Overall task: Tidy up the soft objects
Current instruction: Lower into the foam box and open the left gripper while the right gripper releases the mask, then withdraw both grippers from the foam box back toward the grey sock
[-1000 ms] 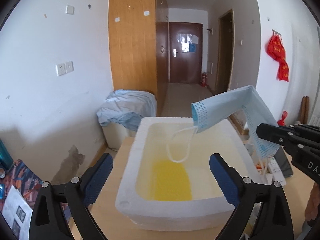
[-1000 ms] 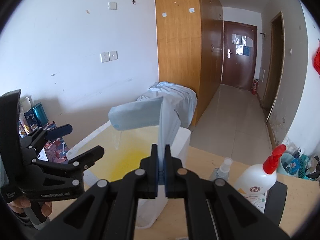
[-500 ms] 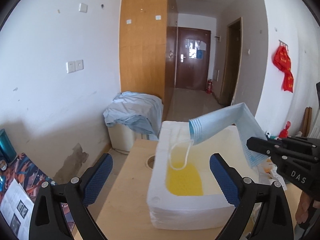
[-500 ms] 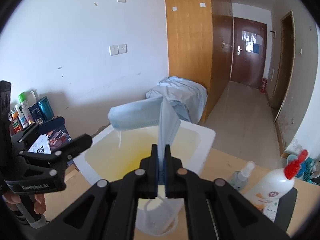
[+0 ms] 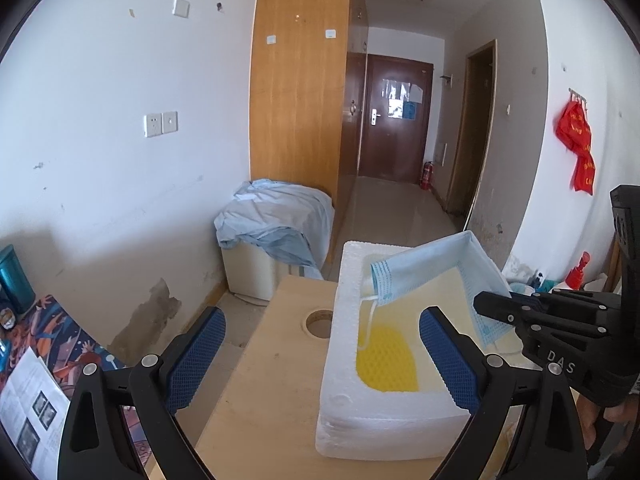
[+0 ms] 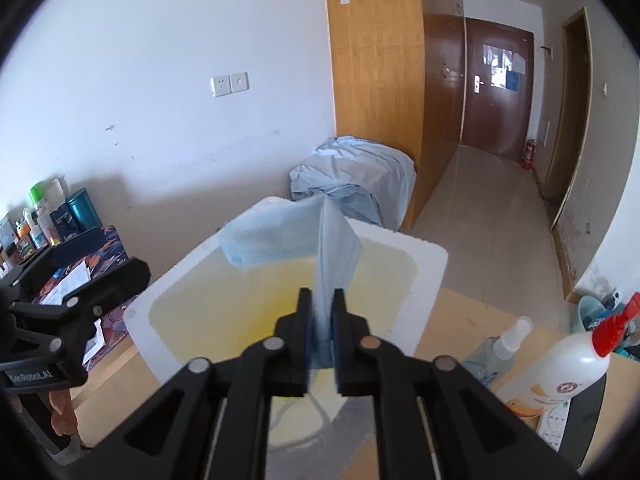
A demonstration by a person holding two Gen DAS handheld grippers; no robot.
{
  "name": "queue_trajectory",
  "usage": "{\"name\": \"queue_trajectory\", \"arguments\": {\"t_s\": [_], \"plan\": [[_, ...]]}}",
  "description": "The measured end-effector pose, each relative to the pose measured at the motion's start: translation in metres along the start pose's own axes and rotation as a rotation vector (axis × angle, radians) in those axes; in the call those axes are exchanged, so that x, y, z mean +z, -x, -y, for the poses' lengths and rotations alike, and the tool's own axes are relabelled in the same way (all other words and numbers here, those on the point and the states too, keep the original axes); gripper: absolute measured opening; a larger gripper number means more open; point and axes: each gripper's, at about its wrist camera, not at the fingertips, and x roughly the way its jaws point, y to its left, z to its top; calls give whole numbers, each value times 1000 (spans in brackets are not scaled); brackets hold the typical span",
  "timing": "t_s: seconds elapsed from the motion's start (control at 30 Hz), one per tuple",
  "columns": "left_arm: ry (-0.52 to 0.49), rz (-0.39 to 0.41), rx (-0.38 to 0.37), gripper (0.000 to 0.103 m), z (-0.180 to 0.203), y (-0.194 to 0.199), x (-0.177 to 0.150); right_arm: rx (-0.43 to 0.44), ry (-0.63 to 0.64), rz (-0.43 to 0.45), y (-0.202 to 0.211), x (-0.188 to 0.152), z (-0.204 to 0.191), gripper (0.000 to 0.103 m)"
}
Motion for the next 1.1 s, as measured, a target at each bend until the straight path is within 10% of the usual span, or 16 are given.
{"name": "queue_trajectory", "arguments": {"t_s": [0.2,1.1], "plan": [[-3,-6,-1,98,0,1,-1,4,-12,37,9,2,-2,60],[-53,28,-50,98,12,44,-9,-48,18,72,70,-12,-13,63]]}}
